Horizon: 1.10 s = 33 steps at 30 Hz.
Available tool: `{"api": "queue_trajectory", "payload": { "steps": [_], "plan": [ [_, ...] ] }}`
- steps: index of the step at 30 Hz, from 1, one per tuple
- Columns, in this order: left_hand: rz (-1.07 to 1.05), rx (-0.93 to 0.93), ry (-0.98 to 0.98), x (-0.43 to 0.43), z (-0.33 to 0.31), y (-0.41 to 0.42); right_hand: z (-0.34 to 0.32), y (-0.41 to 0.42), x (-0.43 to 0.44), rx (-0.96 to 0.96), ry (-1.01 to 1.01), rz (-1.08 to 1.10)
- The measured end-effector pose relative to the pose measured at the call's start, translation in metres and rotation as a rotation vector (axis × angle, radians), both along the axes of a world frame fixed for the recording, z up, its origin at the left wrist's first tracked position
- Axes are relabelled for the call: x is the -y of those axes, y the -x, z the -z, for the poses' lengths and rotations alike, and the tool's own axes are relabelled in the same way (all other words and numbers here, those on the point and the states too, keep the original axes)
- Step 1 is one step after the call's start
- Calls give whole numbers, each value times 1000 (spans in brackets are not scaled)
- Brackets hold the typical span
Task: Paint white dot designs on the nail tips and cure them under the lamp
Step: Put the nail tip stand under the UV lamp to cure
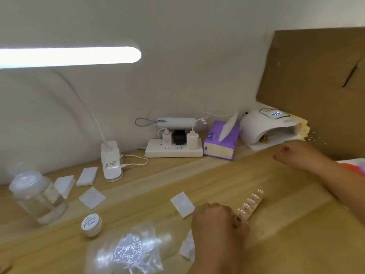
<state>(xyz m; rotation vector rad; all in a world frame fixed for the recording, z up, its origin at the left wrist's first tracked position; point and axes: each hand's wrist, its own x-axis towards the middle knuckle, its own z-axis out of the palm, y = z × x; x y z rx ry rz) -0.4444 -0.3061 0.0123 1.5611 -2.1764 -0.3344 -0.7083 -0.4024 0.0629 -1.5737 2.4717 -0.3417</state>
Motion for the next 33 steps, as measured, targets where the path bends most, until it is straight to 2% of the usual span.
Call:
{"api": "queue_trajectory", "payload": {
  "steps": [2,5,9,11,13,17,24,28,33],
  "plan": [
    [20,-6,24,6,7,22,8,9,19,83,39,54],
    [-20,-82,-71,24,14,52,23,19,45,206,101,82],
    [-36,-91,-67,47,16,80,39,25,73,285,179,170],
    [-63,-57,48,54,20,83,40,23,82,299,239,181],
    [-67,-33,135,56,18,83,42,23,89,278,272,175],
    [-51,5,98,57,21,87,44,23,95,231,251,210],
    [-24,9,109,56,16,85,49,24,64,22,125,433],
    [-1,-14,98,54,19,81,49,32,46,58,165,587],
    [-12,-45,11,58,29,83,54,36,46,75,266,613]
  ]
}}
